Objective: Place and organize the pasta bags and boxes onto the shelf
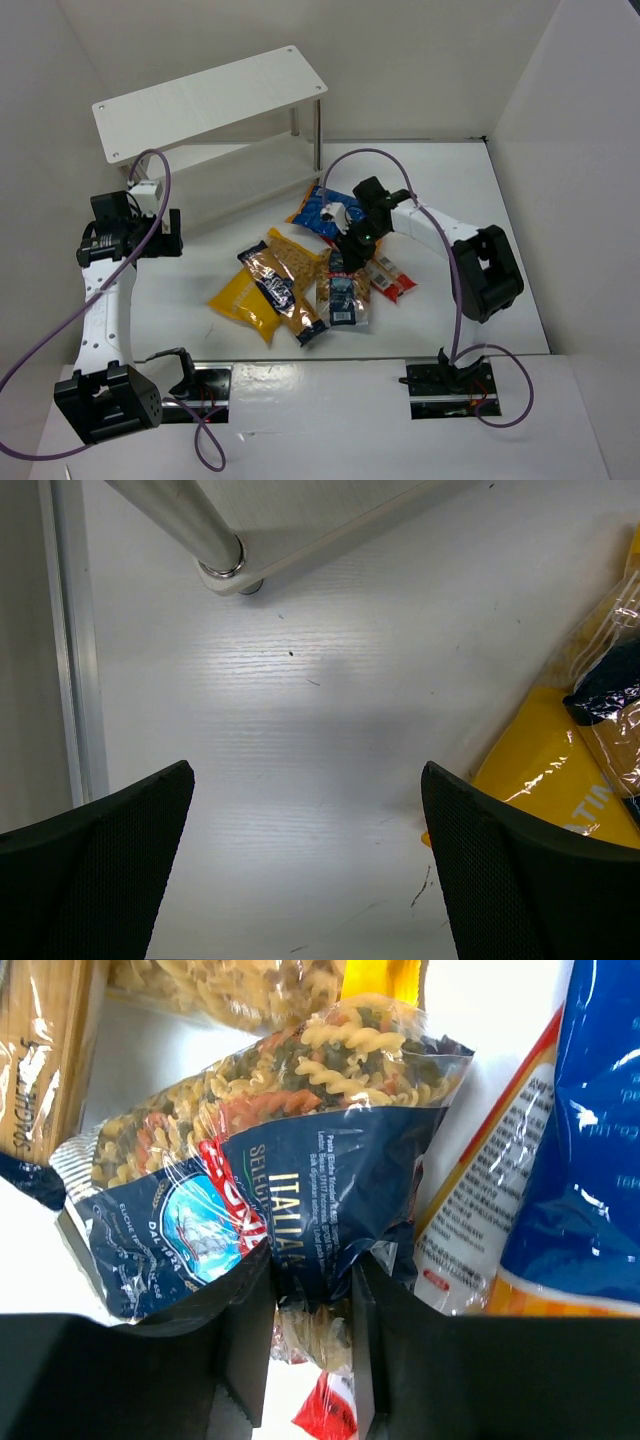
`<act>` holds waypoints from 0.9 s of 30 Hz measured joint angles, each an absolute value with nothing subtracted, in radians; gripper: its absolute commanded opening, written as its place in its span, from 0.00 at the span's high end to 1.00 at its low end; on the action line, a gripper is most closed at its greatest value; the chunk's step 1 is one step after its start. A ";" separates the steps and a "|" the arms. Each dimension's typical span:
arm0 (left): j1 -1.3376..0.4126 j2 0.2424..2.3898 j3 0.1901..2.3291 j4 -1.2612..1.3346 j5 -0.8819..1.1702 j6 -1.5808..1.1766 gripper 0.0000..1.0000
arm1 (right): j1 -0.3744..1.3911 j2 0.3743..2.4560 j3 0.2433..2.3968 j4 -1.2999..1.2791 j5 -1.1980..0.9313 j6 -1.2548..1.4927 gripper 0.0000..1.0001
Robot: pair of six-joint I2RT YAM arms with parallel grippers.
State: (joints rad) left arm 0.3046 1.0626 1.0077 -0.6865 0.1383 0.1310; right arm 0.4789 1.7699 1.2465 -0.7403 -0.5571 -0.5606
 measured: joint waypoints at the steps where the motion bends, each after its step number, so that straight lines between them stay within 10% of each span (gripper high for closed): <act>1: 0.305 1.063 1.008 -0.686 0.140 0.131 0.00 | 0.484 1.765 1.251 -0.752 -0.548 -0.561 1.00; 19: 0.253 1.153 1.008 -0.710 0.222 0.181 0.00 | 0.516 1.559 1.800 -0.882 -0.536 -0.472 0.98; 20: 0.236 1.171 1.008 -0.712 0.226 0.183 0.00 | 0.524 1.572 1.816 -0.883 -0.535 -0.469 0.82; 21: 0.220 1.188 1.008 -0.713 0.230 0.185 0.00 | 0.532 1.586 1.821 -0.880 -0.531 -0.464 0.26; 22: 0.208 1.201 1.008 -0.712 0.234 0.186 0.00 | 0.538 1.599 1.817 -0.882 -0.523 -0.452 0.12; 27: 0.193 1.227 1.008 -0.708 0.240 0.188 0.00 | 0.547 1.614 1.594 -0.826 -0.426 -0.435 0.01</act>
